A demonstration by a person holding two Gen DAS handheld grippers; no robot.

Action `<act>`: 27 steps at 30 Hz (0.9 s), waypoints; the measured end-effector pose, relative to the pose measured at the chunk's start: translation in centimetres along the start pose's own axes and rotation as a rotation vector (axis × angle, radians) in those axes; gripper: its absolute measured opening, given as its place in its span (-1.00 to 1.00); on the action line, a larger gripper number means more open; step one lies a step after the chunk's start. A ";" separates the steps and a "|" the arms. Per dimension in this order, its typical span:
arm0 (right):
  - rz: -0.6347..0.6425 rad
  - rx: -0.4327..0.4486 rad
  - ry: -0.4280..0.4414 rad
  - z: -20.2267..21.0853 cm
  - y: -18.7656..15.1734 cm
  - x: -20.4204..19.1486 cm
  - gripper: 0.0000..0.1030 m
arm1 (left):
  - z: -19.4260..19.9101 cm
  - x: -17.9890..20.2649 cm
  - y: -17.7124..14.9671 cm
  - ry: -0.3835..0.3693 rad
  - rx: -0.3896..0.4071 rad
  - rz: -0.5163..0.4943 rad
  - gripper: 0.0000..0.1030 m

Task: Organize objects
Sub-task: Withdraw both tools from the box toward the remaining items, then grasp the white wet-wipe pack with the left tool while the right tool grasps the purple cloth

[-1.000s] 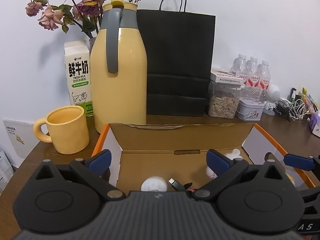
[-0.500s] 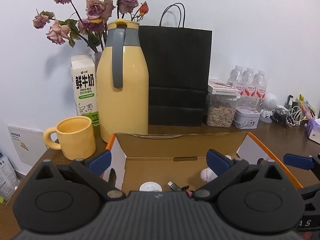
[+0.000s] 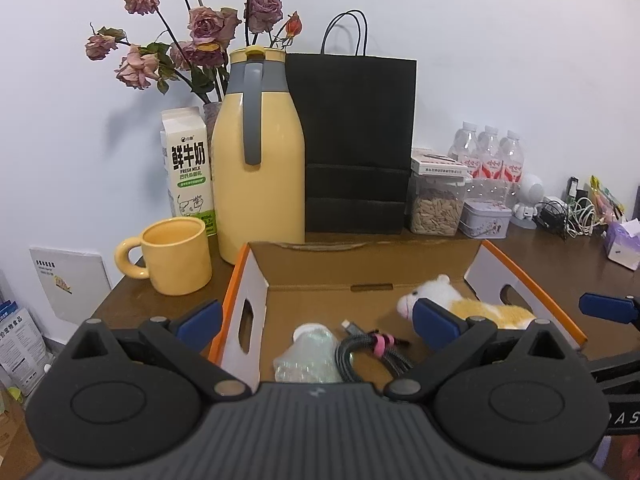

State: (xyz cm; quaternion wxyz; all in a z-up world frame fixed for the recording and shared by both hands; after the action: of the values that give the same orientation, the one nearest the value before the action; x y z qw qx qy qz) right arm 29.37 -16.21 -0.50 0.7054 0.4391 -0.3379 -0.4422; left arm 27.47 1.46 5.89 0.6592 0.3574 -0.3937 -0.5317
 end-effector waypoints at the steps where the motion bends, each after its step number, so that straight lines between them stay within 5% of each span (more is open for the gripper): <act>1: 0.001 -0.002 0.000 0.4 -0.2 -0.1 1.00 | 0.4 0.0 -0.2 -0.002 -0.003 0.000 1.00; 15: 0.019 -0.036 0.011 6.2 -3.9 -1.0 1.00 | 5.9 -0.3 -4.6 -0.023 -0.042 0.005 1.00; 27: 0.016 -0.047 -0.015 10.0 -7.1 -0.8 1.00 | 10.9 -0.4 -9.3 -0.163 -0.096 -0.054 1.00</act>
State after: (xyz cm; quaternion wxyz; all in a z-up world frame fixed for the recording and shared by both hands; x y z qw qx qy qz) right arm 18.09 -20.24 -3.19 0.7165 0.4161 -0.3363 -0.4475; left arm 13.74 -0.40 2.26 0.6267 0.2915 -0.4104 -0.5948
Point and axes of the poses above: each gripper's, at about its wrist camera, not at the fingertips, and z roughly against the way its jaws point, x to its right, y to its top, the point moved 2 cm from there along -z, roughly the way its jaws point, and after that the axes turned 8 degrees about z, right-handed, at the moved point
